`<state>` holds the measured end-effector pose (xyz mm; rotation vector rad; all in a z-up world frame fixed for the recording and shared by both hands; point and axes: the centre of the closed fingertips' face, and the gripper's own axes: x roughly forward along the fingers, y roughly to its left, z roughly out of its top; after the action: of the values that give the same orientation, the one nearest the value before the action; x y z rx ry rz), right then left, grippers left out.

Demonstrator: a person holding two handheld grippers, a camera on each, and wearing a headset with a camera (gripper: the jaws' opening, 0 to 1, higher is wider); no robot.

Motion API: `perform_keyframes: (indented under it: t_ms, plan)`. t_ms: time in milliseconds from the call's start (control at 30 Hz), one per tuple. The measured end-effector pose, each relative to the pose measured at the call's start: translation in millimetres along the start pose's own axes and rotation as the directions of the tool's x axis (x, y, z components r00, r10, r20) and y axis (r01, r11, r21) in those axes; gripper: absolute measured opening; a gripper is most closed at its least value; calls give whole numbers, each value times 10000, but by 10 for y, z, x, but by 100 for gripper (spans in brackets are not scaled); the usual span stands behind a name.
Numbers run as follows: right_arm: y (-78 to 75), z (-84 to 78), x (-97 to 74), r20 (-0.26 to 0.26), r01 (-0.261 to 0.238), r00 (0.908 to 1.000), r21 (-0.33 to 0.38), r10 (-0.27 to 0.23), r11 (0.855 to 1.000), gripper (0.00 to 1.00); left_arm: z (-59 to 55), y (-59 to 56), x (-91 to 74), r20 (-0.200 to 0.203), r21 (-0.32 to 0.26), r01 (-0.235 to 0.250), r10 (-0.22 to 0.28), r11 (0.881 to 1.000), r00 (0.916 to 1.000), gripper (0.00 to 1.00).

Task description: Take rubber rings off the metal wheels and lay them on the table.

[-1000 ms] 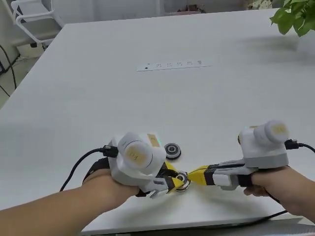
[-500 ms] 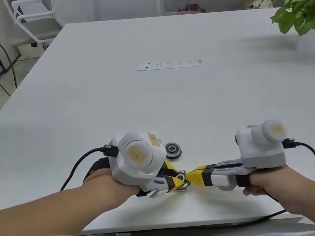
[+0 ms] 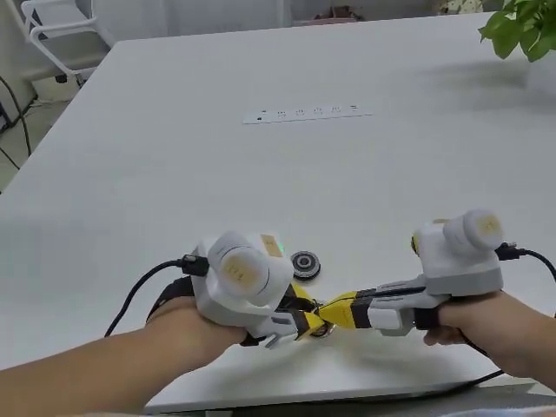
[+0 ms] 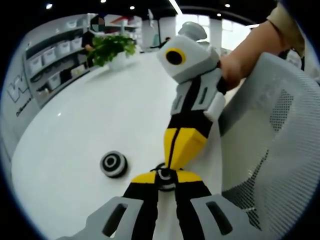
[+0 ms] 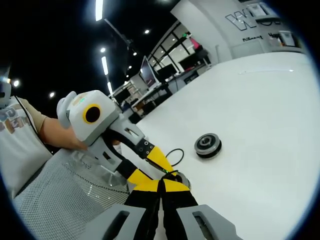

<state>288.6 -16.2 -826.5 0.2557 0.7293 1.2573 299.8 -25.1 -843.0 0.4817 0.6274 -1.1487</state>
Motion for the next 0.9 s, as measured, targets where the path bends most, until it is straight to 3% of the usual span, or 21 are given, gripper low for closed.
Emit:
perform_keyframes:
  t_ms: [167,567,900]
  plan:
    - [-65,-17,-25,-36,391,9992,-265,-392,9989,0,3,0,1,20,72,27,-27,10000,10000,12]
    - [-135,-44,-38,-76,553,9984,-324,-555,9979,0,9,-9,0,44,0,148,-147,9999,9999,14]
    - [-155,-43,-54,12,663,9978,-304,-663,9973,0,-8,-19,-20,-175,177,213,-210,9996,9996,15]
